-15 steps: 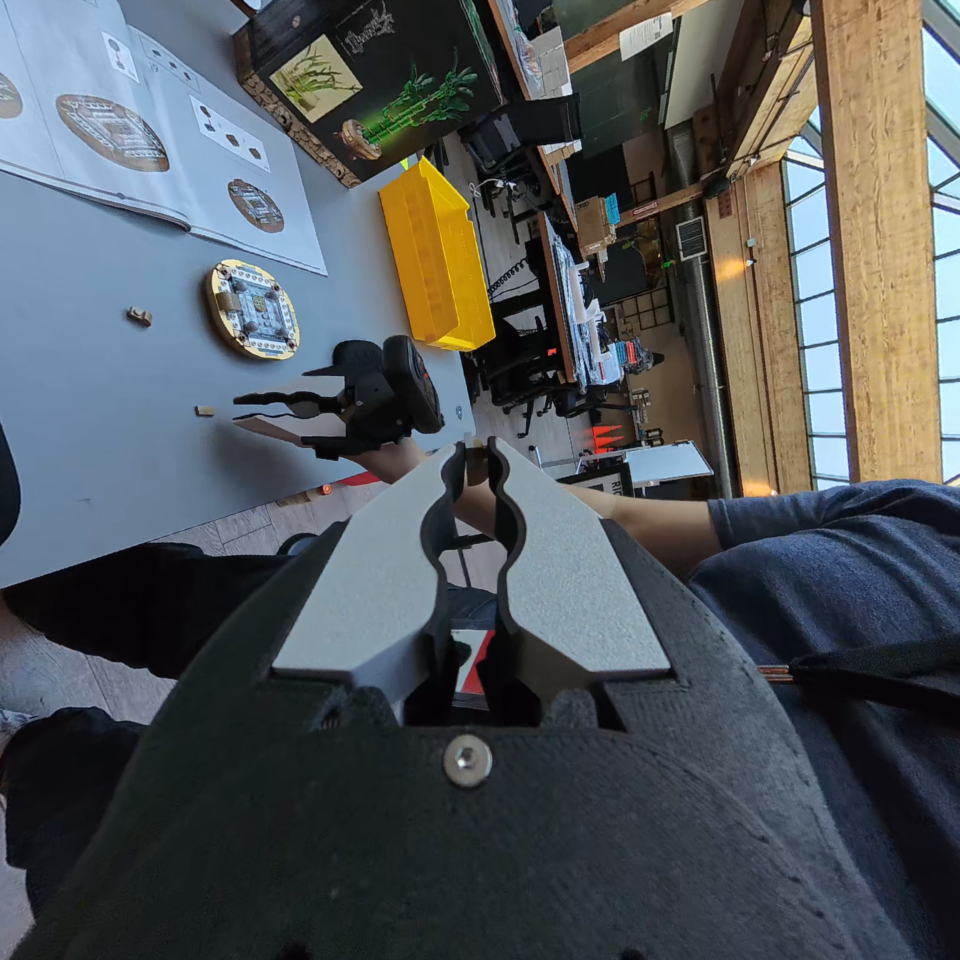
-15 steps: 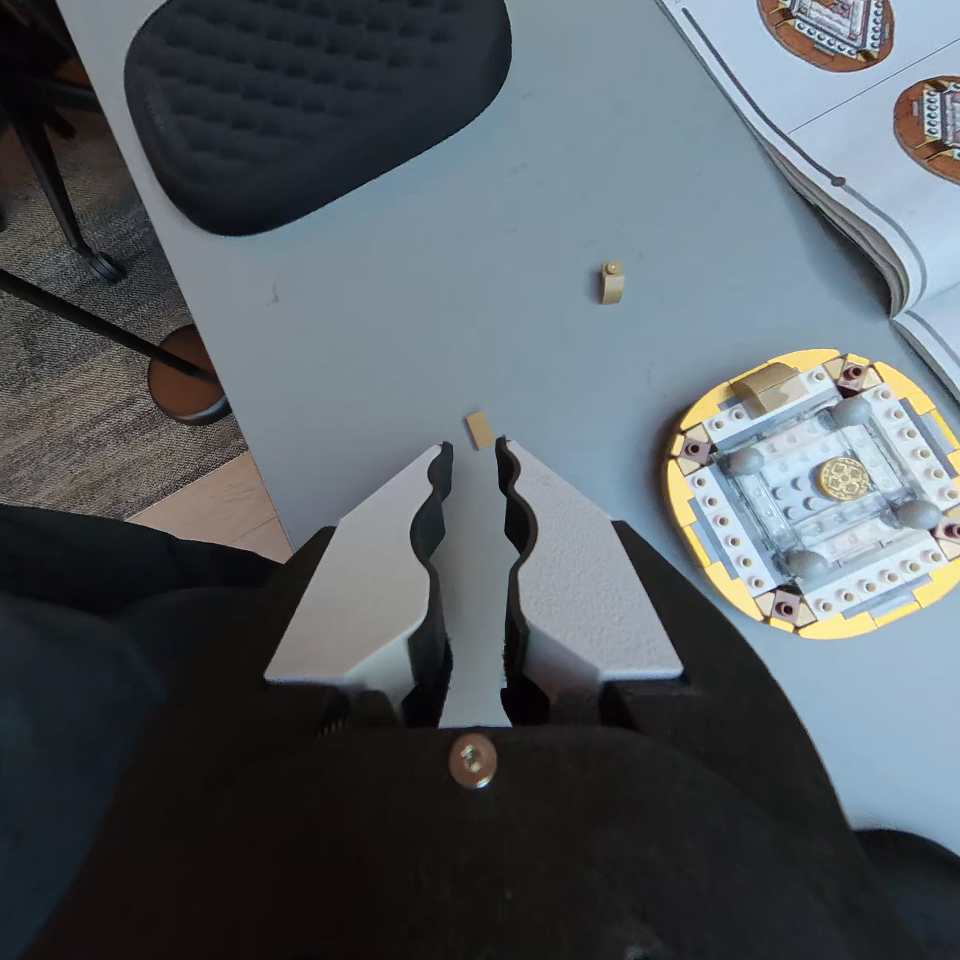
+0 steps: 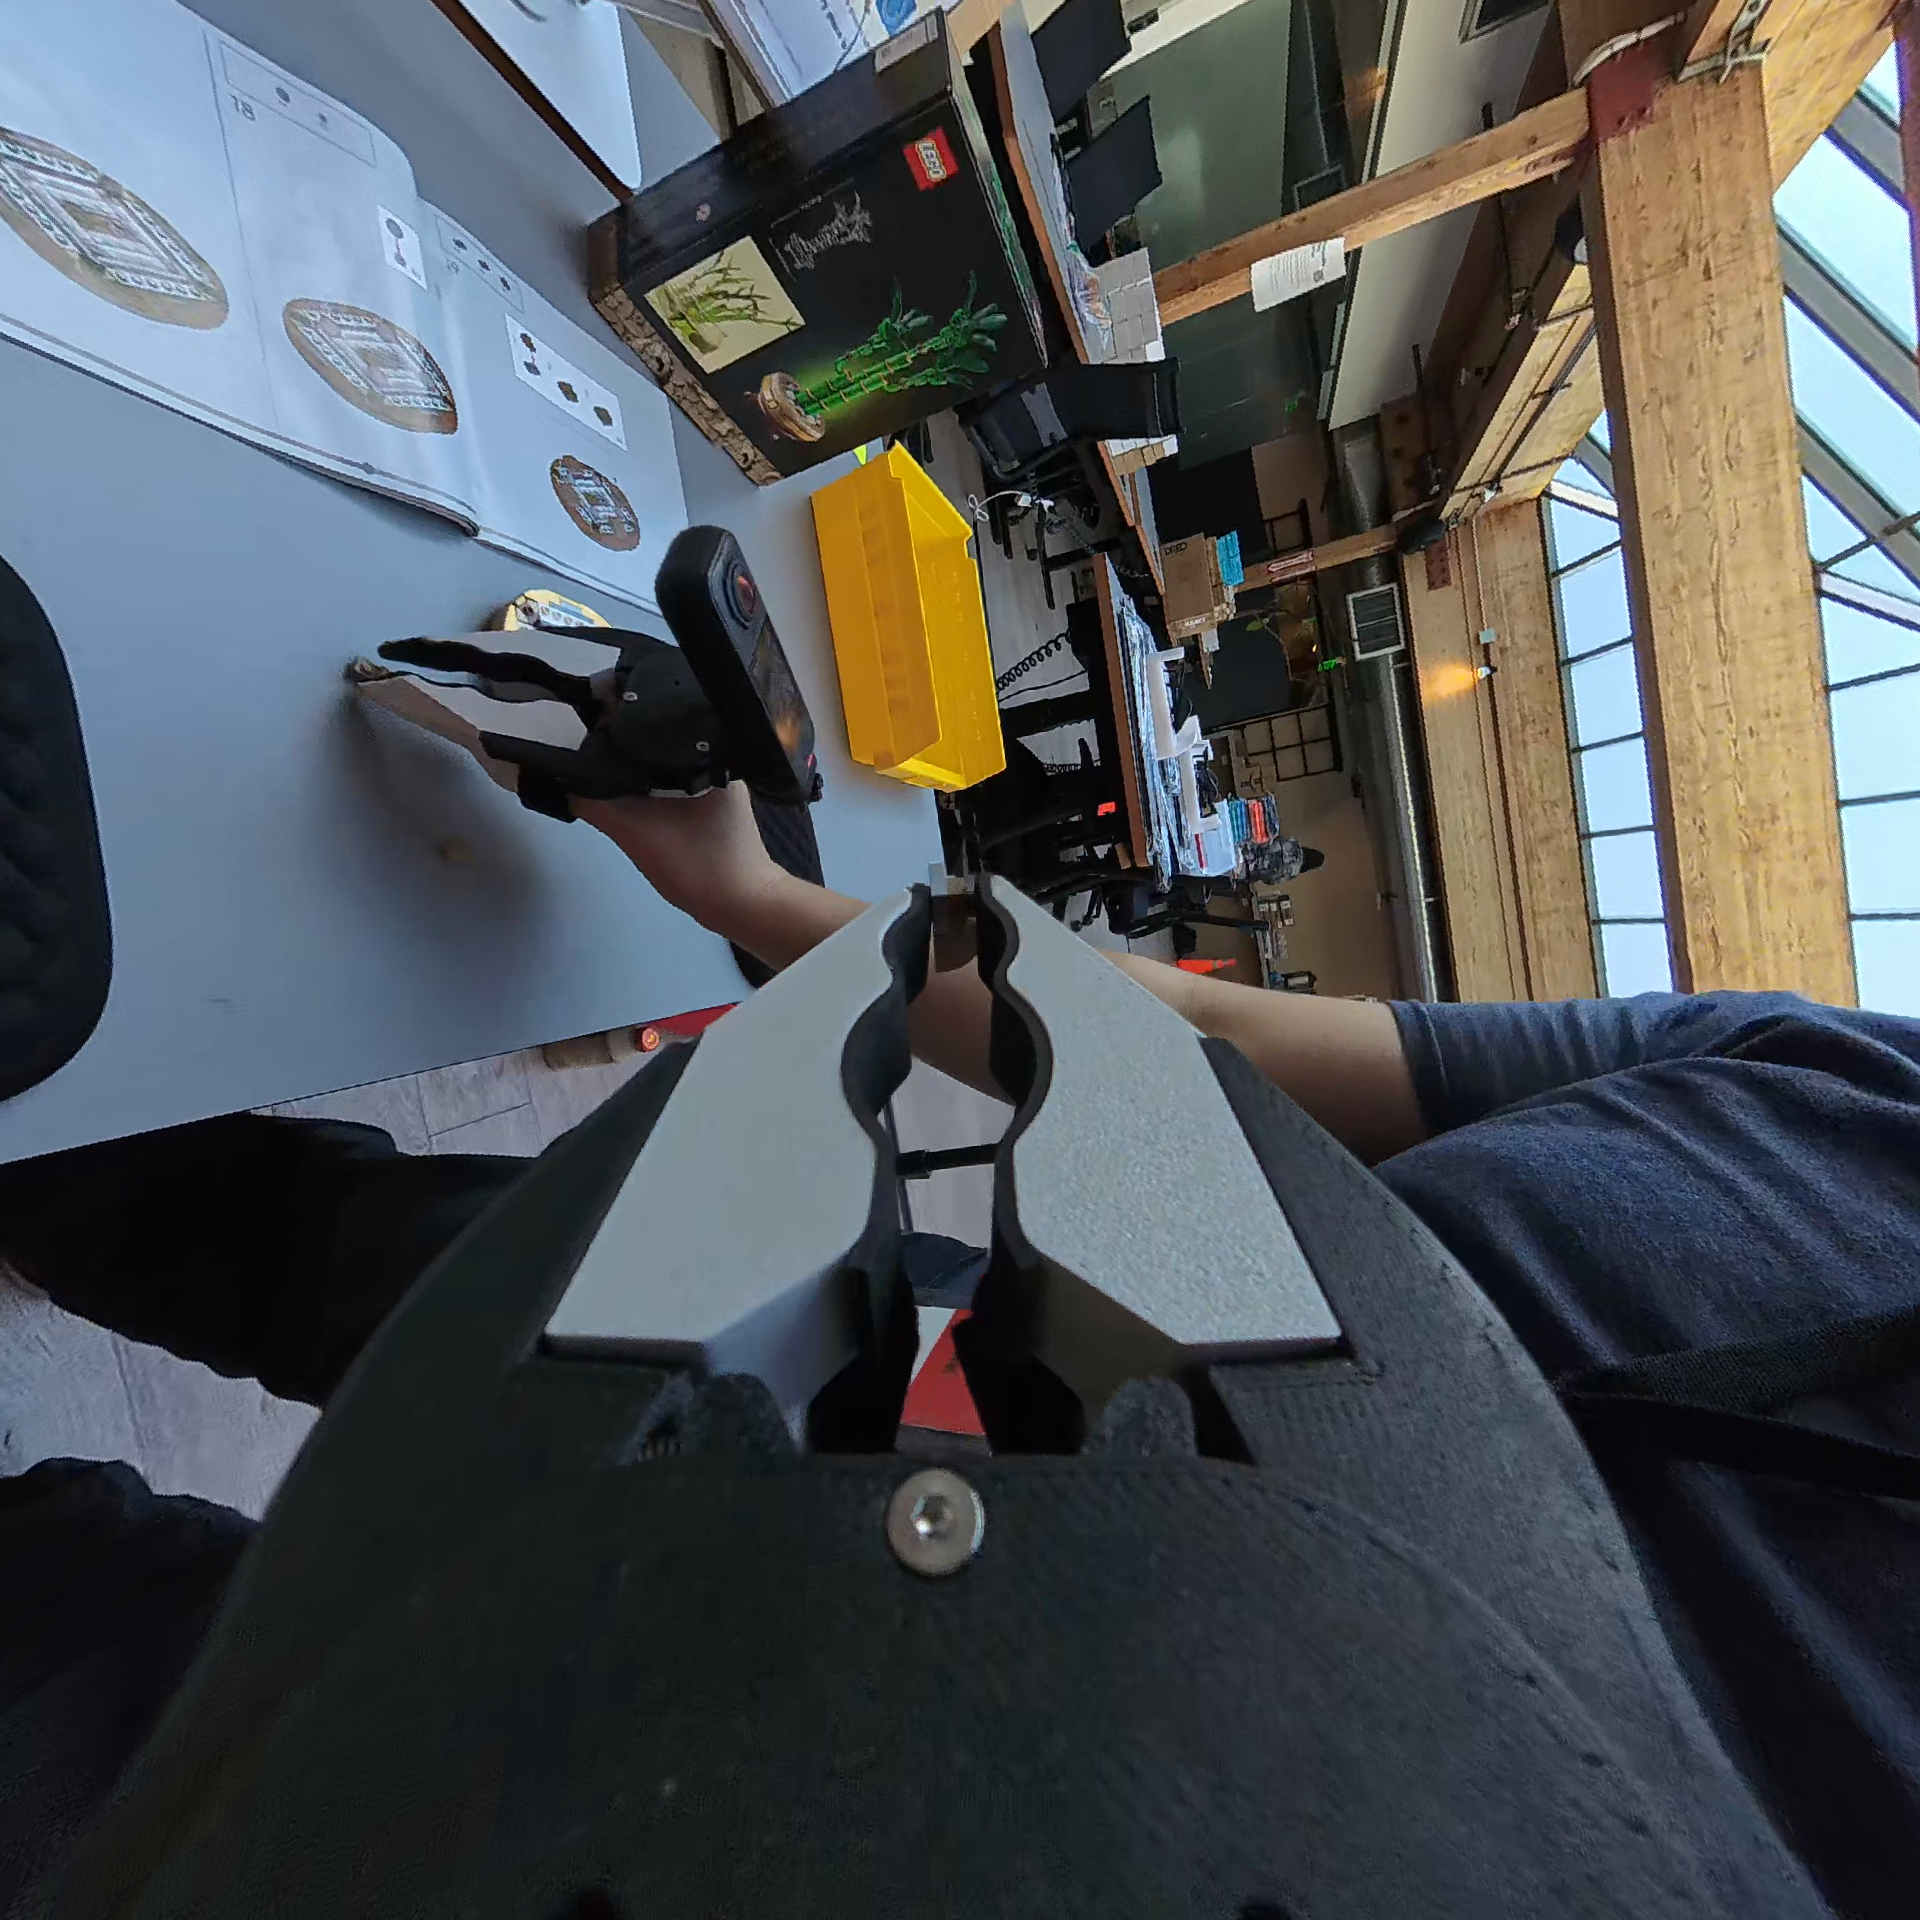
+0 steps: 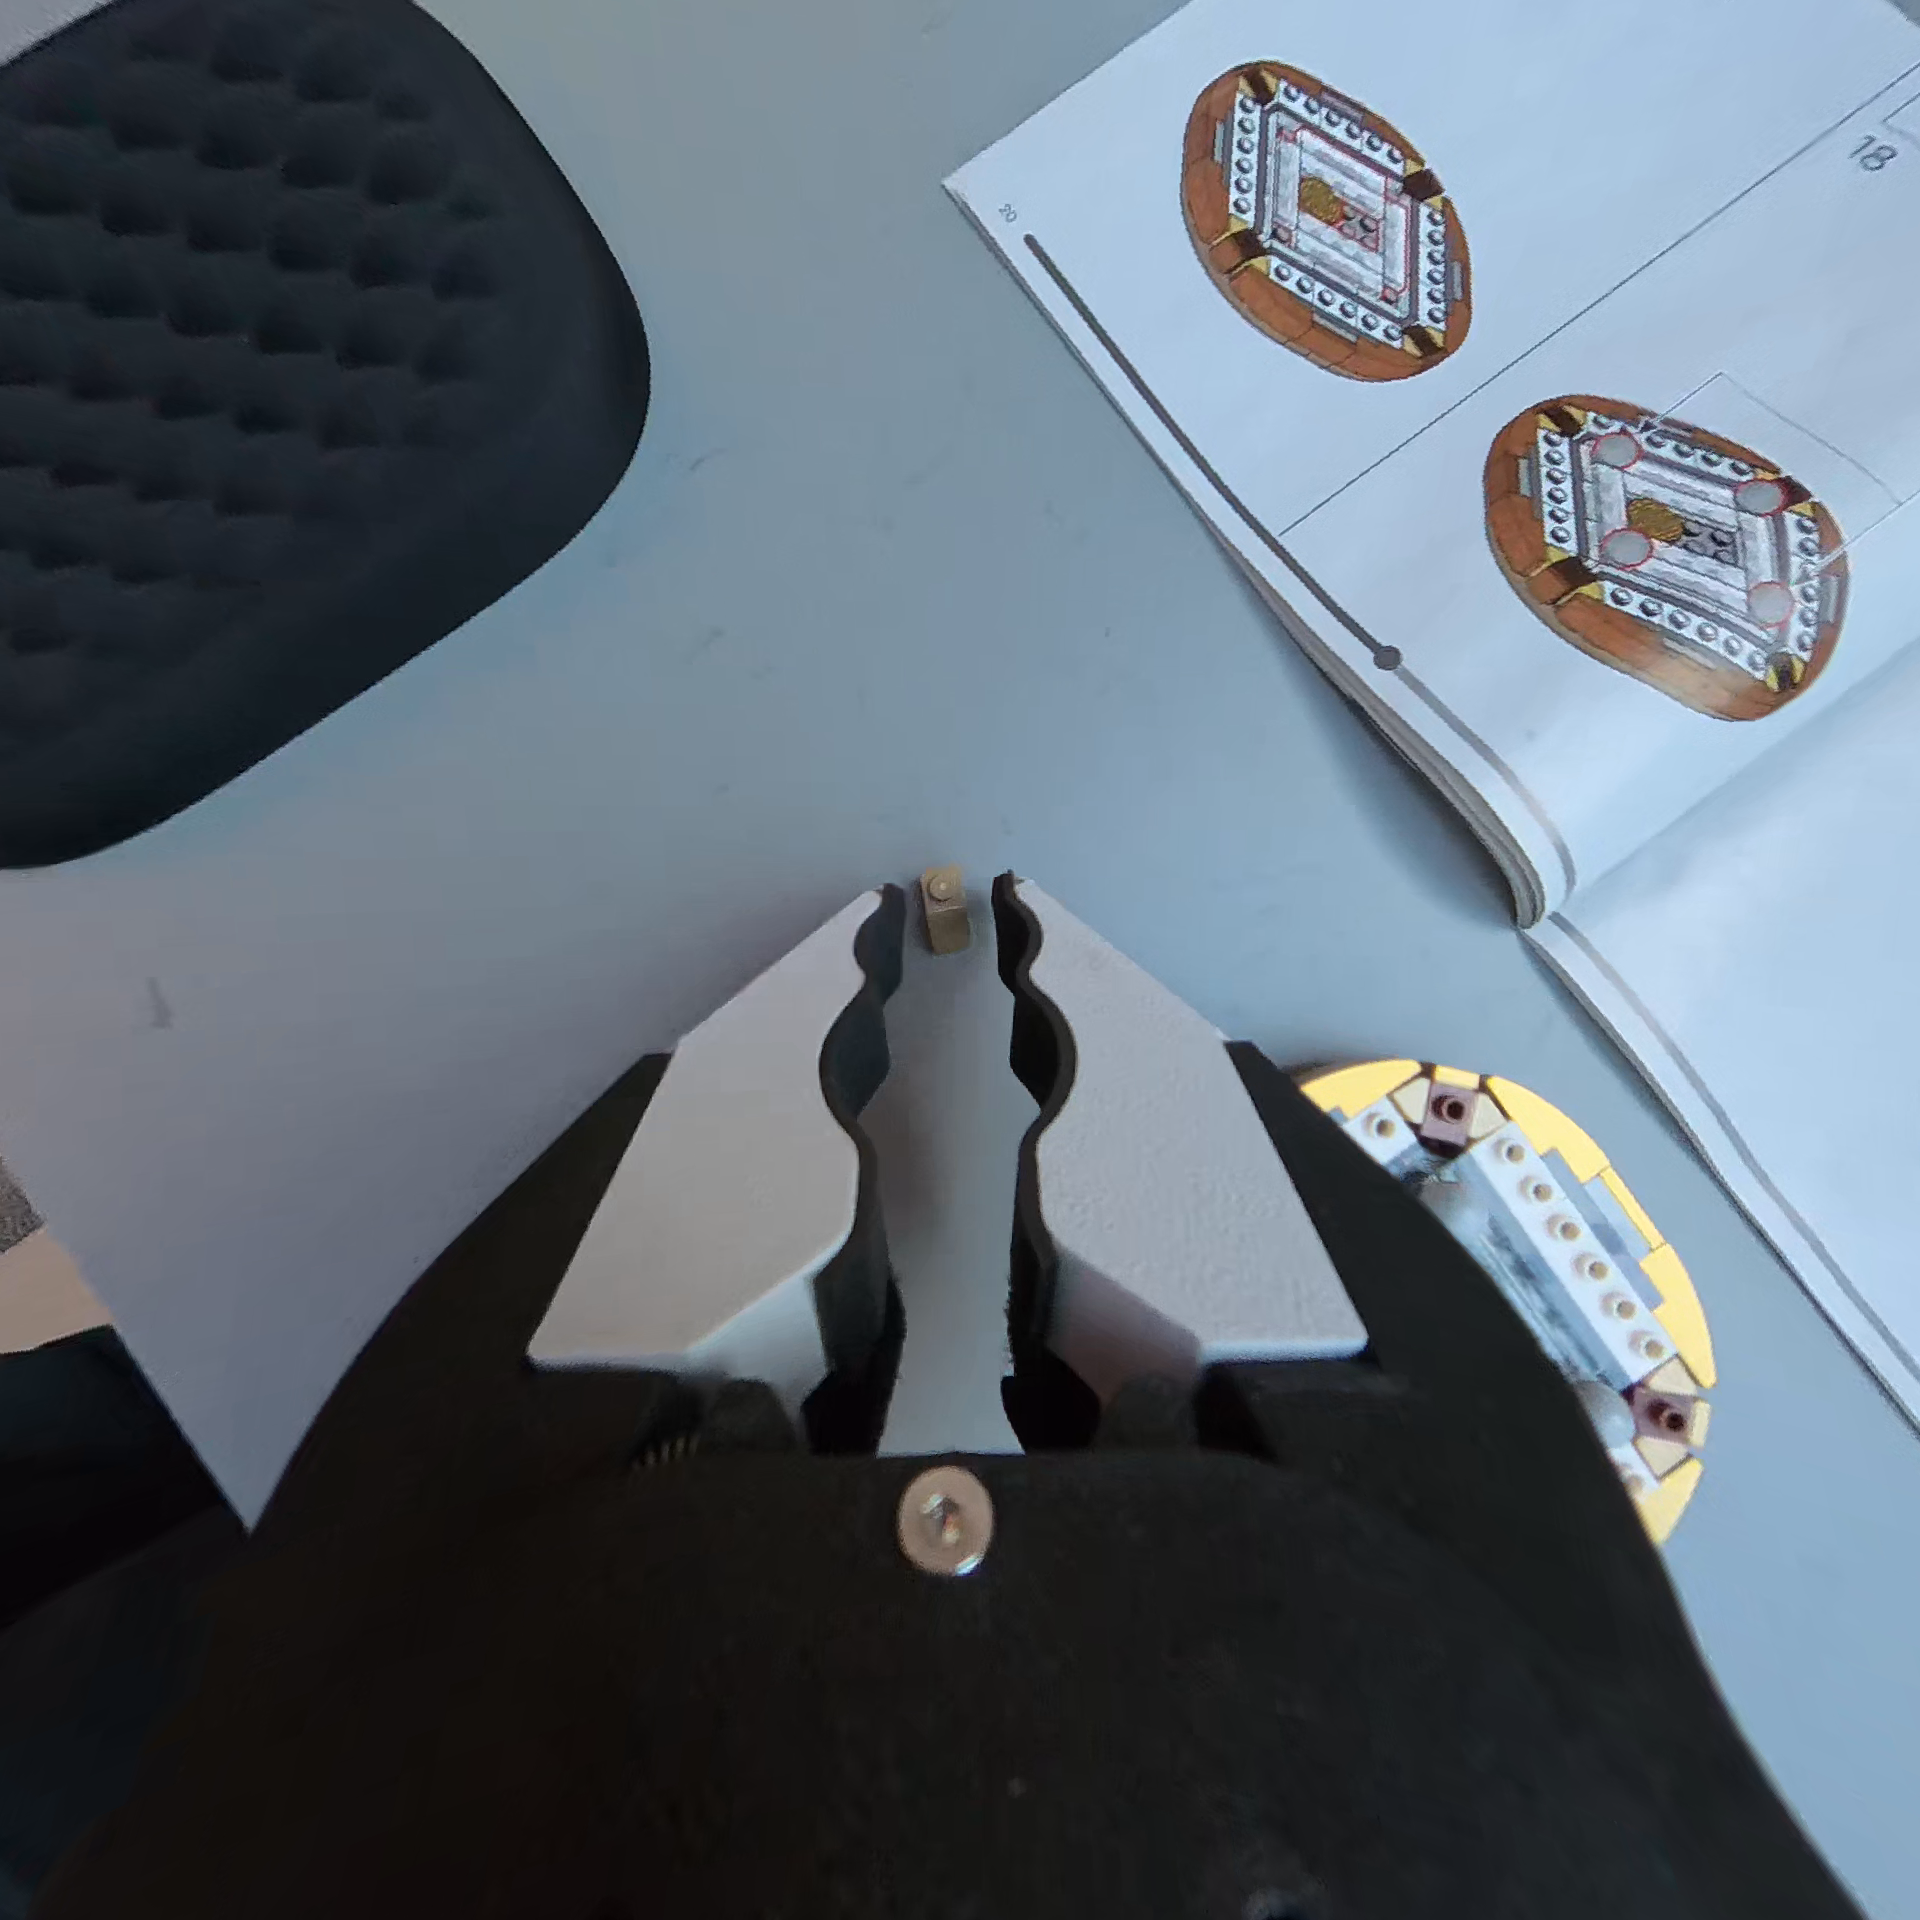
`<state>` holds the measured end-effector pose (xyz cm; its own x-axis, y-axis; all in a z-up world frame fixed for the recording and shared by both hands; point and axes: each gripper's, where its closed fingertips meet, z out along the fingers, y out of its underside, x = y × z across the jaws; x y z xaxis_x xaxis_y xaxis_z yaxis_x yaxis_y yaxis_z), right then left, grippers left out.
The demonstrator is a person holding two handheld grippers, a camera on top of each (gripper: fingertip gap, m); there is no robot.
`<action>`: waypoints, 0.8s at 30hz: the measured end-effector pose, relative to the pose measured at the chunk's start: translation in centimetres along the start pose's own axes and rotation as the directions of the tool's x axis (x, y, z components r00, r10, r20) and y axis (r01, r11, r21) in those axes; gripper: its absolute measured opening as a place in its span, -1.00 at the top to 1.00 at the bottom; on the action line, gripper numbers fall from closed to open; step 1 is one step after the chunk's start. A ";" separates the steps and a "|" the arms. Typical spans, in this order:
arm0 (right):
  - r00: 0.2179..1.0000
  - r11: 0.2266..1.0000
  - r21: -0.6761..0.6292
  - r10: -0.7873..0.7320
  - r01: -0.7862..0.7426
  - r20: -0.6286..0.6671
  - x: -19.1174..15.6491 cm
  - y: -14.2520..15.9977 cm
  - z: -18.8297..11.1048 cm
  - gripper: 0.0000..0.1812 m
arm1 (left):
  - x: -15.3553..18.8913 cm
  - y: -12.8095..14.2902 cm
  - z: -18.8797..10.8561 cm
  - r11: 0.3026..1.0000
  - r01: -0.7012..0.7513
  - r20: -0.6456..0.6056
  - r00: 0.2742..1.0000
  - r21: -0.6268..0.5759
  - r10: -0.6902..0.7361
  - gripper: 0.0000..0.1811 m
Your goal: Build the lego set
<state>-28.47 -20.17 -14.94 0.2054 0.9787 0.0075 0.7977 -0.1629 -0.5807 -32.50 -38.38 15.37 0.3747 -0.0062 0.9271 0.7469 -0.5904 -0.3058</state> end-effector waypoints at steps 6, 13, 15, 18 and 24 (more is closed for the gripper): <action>1.000 1.000 -0.029 0.009 -0.008 0.018 0.0 0.4 0.4 0.81 | -0.4 -0.5 -0.6 0.999 0.030 -0.004 1.000 0.040 -0.029 0.93; 0.993 0.998 -0.027 0.054 -0.052 0.103 -1.2 -0.4 -0.5 0.92 | -1.2 -0.3 -0.4 0.998 0.038 0.009 0.999 0.045 -0.038 0.93; 0.977 0.982 0.133 0.109 -0.135 0.184 -2.7 -5.5 -4.3 0.92 | -1.6 -0.8 -0.4 0.996 0.039 0.016 0.999 0.084 -0.041 0.93; 0.878 0.857 0.402 0.112 -0.323 0.466 -8.2 -16.2 -16.7 0.92 | -1.6 -1.9 -0.1 0.981 0.073 -0.022 0.997 0.180 -0.070 0.93; 0.874 0.865 0.452 -0.035 -0.217 0.486 -14.7 -21.1 -27.5 0.93 | 0.1 -2.9 1.4 0.951 0.100 -0.145 0.988 0.292 -0.059 0.94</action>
<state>-32.78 -34.50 19.59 -0.1240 0.9214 -0.3683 0.3889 -0.2963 -0.8723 -33.82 -35.50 16.07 0.2461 -0.0879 0.9652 0.9085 -0.3261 -0.2614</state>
